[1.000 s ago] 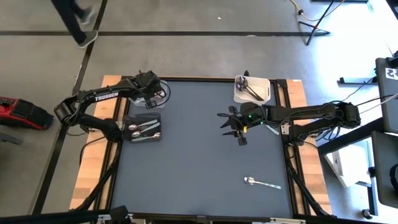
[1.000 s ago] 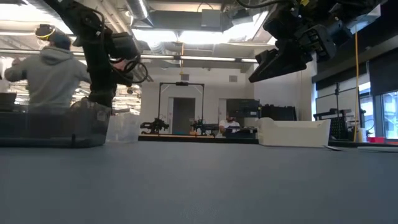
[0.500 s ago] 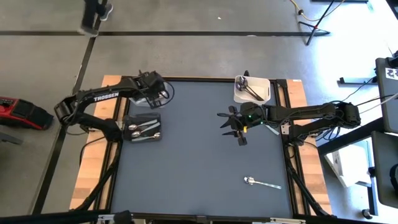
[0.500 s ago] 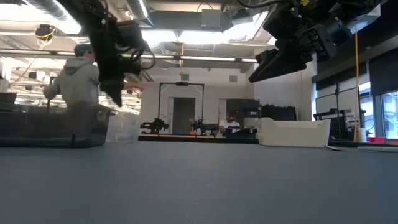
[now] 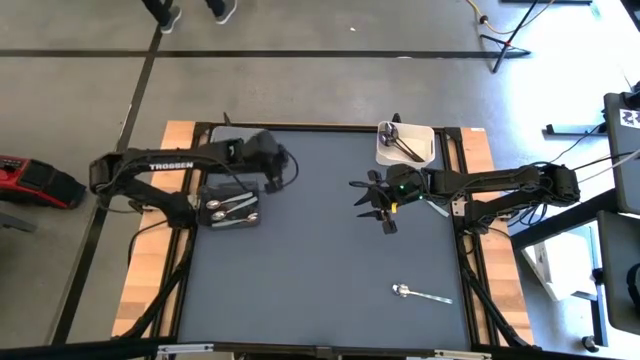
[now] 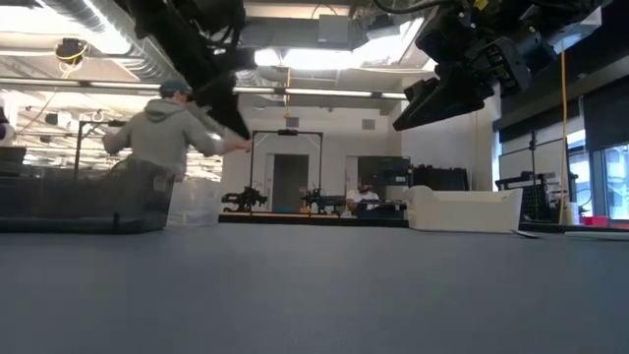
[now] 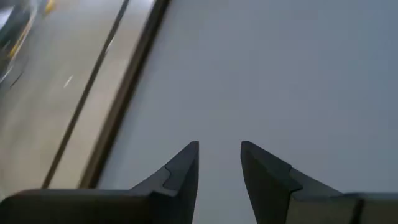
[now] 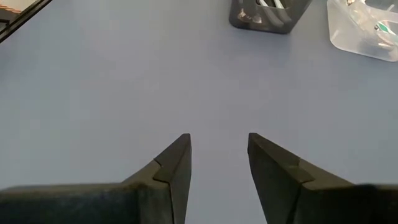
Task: Sort silverware by color (type)
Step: Put the green spoon into the transparent bin
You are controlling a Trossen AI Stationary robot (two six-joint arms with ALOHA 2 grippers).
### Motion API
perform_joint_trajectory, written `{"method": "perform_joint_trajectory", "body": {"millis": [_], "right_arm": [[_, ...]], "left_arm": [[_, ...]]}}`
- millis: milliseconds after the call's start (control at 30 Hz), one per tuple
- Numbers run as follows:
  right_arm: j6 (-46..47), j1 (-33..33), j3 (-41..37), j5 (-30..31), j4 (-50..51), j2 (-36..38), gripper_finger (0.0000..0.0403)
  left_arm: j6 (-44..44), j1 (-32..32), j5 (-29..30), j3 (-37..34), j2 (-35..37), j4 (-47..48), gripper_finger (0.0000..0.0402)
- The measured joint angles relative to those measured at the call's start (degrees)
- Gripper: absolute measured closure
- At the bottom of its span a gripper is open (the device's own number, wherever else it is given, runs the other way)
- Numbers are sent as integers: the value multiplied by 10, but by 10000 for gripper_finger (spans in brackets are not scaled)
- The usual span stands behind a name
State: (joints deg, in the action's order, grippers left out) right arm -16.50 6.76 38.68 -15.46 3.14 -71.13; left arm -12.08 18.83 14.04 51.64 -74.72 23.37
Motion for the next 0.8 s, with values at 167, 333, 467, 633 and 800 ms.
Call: {"method": "perform_joint_trajectory", "body": {"millis": [167,333,467,633,800], "right_arm": [[4,0,0,0,0,0,256],[4,0,0,0,0,0,256],[4,0,0,-1,0,0,256],[4,0,0,-1,0,0,256],[19,0,0,-6,-2,0,256]], "left_arm": [[1,-73,-32,-33,0,-120,287],[20,-140,-30,-68,-1,-217,287],[26,-188,-31,-100,-3,-281,287],[27,-223,-29,-118,-3,-332,287],[26,-245,-28,-118,-3,-335,287]]}}
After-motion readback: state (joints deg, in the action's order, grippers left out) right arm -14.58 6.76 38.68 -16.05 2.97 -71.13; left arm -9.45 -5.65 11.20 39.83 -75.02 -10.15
